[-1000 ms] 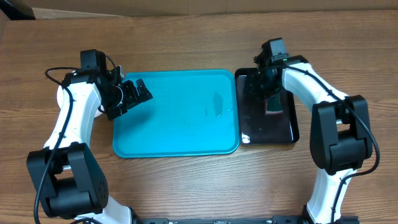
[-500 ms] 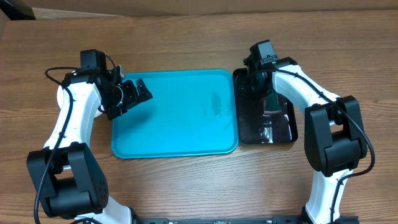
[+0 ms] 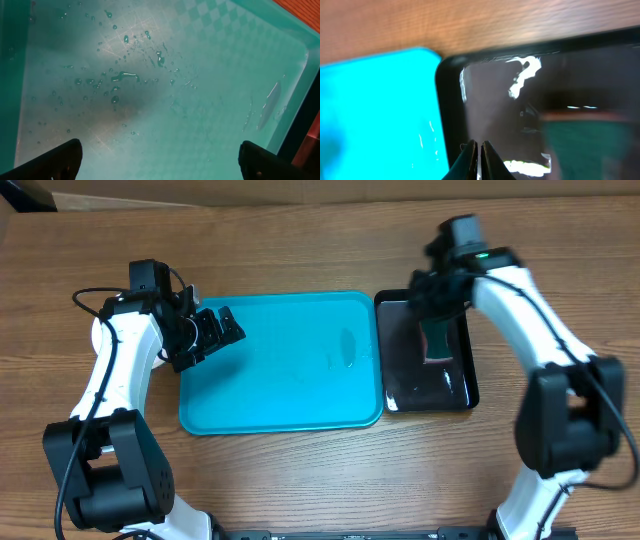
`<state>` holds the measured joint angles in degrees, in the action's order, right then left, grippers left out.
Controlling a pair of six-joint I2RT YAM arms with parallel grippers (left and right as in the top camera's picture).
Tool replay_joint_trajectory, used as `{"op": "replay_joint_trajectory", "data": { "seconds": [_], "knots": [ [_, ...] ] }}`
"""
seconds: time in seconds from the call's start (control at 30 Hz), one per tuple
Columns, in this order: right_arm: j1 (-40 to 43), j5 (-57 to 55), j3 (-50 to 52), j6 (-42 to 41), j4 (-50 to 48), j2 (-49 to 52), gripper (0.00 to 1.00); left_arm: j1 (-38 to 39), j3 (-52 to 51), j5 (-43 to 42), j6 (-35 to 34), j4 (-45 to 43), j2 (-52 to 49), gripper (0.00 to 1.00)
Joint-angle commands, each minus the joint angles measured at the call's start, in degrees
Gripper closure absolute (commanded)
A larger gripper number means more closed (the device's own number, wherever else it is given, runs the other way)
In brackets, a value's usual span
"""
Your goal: Clean dirty plates on tray and stack at the side
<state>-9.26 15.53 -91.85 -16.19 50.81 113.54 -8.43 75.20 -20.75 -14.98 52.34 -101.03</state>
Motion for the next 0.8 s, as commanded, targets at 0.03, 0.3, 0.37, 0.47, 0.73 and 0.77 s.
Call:
{"op": "replay_joint_trajectory", "data": {
  "seconds": [0.03, 0.3, 0.37, 0.47, 0.73, 0.77],
  "knots": [
    [8.39, -2.62, -1.92, 1.01, 2.91, -5.70, 0.91, 0.15, 0.72, 0.42, 0.83, -0.11, 1.40, 0.00],
    [21.00, -2.64, -1.92, 1.20, 6.56, -6.08, 0.00, 0.15, 0.72, 0.42, 0.83, -0.11, 1.40, 0.00],
    [23.39, -2.64, -1.92, 1.20, 6.49, -6.08, 0.00, 0.15, 0.72, 0.42, 0.83, -0.11, 1.40, 0.00],
    [26.14, -2.64, -1.92, 1.20, 6.34, -6.08, 0.00, 0.15, 0.72, 0.42, 0.83, -0.11, 1.40, 0.00],
    [28.41, -2.64, -1.92, 1.20, 6.36, -6.08, 0.00, 0.15, 0.72, 0.42, 0.85, -0.11, 1.40, 0.00],
    [28.41, -2.64, -1.92, 1.20, 6.34, -6.08, 0.00, 0.15, 0.72, 0.42, 0.83, -0.11, 1.40, 0.00]
  ]
}}
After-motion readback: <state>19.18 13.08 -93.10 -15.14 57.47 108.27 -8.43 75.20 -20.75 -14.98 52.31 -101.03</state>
